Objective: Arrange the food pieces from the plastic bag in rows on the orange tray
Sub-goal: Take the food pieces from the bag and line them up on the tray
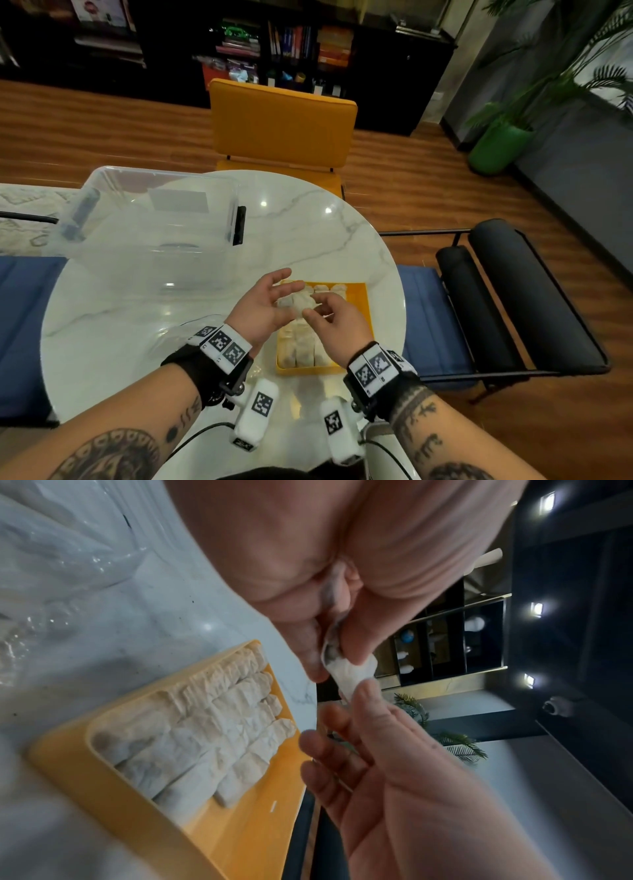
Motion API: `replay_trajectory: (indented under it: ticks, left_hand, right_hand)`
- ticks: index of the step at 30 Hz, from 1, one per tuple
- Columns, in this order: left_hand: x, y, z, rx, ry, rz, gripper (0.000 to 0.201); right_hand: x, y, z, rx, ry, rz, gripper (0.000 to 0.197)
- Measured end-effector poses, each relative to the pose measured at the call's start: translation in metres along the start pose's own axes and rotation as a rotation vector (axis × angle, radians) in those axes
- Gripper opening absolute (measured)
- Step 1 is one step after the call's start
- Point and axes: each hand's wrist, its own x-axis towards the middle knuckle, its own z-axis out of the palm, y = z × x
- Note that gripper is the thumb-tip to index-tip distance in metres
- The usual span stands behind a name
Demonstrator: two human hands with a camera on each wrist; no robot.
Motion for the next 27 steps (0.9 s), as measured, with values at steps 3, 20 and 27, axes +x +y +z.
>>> replay_trajectory:
  ticks: [3, 20, 27]
  left_hand:
    - [0.001, -0.002, 0.001, 0.026, -0.020, 0.030, 0.070]
    - [0.010, -0.017, 0.000, 0.222, 0.091, 0.033, 0.007]
    - [0.022, -0.031, -0.012, 0.401, 0.146, -0.046, 0.005]
  right_hand:
    - [0.010, -0.005, -0.003, 0.037, 0.062, 0.019, 0.010]
    - [0.017, -0.021, -0.031, 0.018, -0.063, -0.064, 0.019]
    - [0.033, -0.013, -0.053, -0.192, -0.001, -0.089, 0.002]
